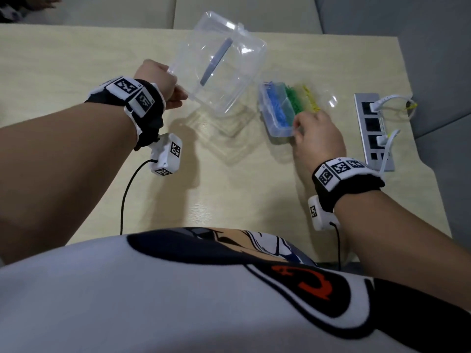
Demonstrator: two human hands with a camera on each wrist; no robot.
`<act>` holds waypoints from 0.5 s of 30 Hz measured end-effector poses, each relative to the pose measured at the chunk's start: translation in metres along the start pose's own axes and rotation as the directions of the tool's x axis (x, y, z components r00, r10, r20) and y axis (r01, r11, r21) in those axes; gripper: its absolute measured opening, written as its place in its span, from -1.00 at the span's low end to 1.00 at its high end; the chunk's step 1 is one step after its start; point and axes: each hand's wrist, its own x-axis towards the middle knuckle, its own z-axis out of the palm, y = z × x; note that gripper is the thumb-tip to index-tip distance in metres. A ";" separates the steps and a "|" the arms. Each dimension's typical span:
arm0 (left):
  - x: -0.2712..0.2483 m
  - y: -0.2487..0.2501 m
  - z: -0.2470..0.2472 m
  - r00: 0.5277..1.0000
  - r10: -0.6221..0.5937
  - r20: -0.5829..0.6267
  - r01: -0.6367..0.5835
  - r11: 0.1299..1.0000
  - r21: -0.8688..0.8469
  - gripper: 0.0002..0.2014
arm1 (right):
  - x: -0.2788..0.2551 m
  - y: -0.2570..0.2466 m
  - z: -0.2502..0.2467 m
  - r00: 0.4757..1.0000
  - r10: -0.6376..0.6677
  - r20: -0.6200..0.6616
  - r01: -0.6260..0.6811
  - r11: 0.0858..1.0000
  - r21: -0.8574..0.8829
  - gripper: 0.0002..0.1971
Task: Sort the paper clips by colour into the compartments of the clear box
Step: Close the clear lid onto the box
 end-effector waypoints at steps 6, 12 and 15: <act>0.005 0.009 -0.003 1.000 0.029 0.002 -0.029 1.000 -0.011 -0.65 | 0.006 0.006 -0.008 0.997 0.052 -0.064 -0.055 0.997 -0.051 -0.89; 0.008 0.016 -0.006 0.999 0.036 0.005 -0.036 0.998 -0.047 -0.66 | -0.003 0.003 0.000 0.999 -0.022 -0.039 0.016 0.989 -0.147 -0.89; 0.009 0.012 -0.001 0.999 0.041 0.029 -0.040 0.999 -0.026 -0.67 | -0.017 -0.006 0.016 0.987 -0.115 0.116 0.134 0.975 -0.176 -0.90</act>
